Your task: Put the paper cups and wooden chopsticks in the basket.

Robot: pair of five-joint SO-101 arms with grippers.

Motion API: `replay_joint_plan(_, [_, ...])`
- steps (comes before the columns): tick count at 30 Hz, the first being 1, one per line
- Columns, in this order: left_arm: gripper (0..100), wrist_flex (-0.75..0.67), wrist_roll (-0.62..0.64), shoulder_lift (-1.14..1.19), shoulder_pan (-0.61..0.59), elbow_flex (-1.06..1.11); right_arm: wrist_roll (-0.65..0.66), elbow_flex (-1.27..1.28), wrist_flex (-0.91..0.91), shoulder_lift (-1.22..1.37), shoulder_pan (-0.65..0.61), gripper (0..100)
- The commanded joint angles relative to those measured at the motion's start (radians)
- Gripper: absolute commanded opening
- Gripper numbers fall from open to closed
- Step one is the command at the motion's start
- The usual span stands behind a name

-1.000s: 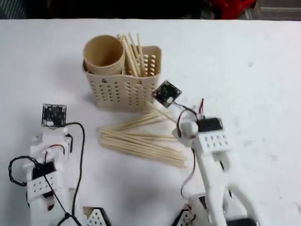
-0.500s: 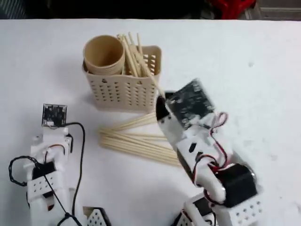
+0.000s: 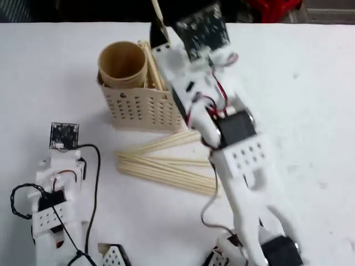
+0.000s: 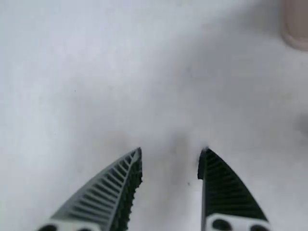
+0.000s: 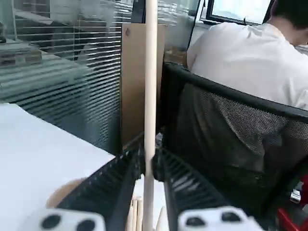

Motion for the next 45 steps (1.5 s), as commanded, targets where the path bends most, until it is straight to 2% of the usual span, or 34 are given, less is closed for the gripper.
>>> replay_joint_plan(1, [20, -0.021, -0.011, -0.016, 0.01, -0.003, -0.008, -0.072, -0.05, 0.058, -0.007, 1.8])
replay_joint_plan(6, [20, -0.021, -0.011, -0.016, 0.01, -0.003, -0.009, -0.021, -0.136, 0.087, -0.005, 1.7])
replay_joint_plan(14, [20, -0.021, -0.011, -0.016, 0.01, -0.002, -0.003, 0.308, -0.383, 0.087, 0.007, 1.7])
replay_joint_plan(20, [20, -0.021, -0.011, -0.016, 0.01, -0.002, -0.008, 0.423, -0.387, 0.019, 0.054, 2.5])
replay_joint_plan(27, [20, -0.021, -0.011, -0.016, 0.01, -0.002, -0.009, 0.48, -0.193, -0.222, 0.056, 19.3])
replay_joint_plan(32, [20, -0.021, -0.011, -0.016, 0.01, -0.002, -0.002, 0.48, 0.074, -0.381, 0.054, 19.4])
replay_joint_plan(37, [20, -0.021, -0.011, -0.016, 0.01, -0.002, 0.008, 0.479, 0.455, -0.539, 0.048, 19.3])
replay_joint_plan(41, [20, -0.021, -0.011, -0.016, 0.01, -0.002, 0.21, 0.489, 0.653, -0.542, -0.03, 19.3])
replay_joint_plan(45, [20, -0.021, -0.011, -0.016, 0.012, -0.002, 0.29, 0.559, 0.72, -0.437, -0.168, 19.4])
